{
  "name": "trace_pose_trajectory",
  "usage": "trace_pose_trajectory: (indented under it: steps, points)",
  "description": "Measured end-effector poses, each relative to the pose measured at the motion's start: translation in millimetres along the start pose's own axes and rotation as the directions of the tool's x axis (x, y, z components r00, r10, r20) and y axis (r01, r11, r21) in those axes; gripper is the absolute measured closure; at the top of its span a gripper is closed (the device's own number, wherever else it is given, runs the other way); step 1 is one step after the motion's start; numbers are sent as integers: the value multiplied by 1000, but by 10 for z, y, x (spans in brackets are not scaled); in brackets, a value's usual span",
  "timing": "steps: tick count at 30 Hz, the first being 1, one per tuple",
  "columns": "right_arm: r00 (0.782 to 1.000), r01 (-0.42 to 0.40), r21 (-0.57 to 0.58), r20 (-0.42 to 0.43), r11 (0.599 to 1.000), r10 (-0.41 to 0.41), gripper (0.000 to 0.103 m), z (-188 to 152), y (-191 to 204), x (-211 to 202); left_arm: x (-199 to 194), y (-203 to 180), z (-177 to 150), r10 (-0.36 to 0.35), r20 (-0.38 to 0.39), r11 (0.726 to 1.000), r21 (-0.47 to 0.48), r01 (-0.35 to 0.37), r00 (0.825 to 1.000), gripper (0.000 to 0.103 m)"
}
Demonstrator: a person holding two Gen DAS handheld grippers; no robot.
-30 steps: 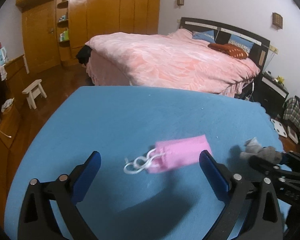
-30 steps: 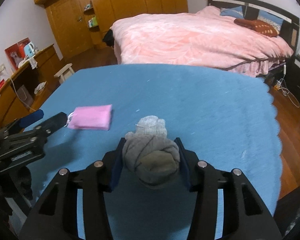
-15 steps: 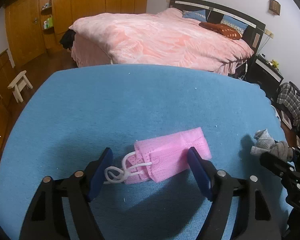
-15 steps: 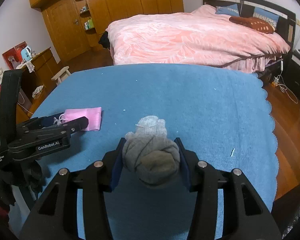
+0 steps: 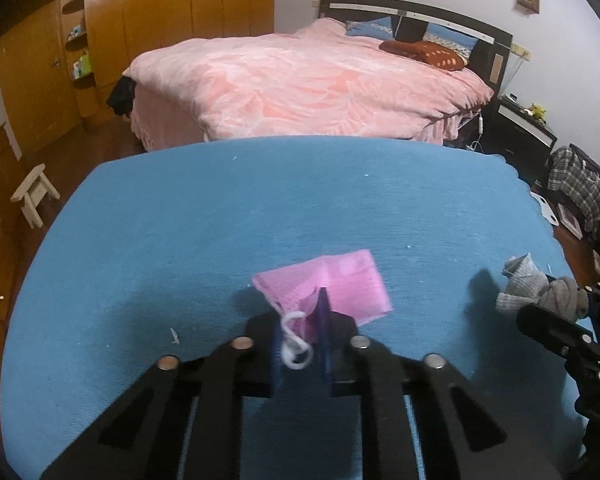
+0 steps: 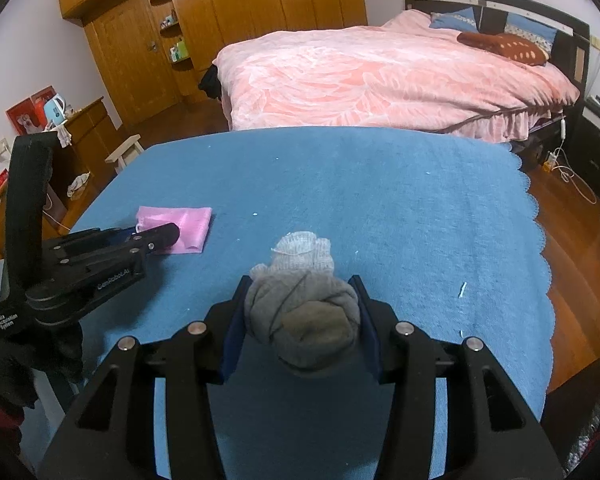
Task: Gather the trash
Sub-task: 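Grasp the pink face mask with left tool while right tool holds the sock, then carry the mask and sock over the black bin with both tools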
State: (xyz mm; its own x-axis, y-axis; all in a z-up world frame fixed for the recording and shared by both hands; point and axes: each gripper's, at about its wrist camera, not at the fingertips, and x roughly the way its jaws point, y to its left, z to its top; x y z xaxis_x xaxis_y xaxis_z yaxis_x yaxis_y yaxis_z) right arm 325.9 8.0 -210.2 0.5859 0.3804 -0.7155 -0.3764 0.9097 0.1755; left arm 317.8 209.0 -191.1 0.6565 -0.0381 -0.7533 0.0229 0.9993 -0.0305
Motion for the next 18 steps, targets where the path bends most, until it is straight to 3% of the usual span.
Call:
trace_pose_trajectory:
  steps: [18]
  points:
    - [996, -17, 3, 87, 1000, 17, 56, 11, -6, -699, -860, -371, -78, -48, 127, 998, -25, 51, 991, 92]
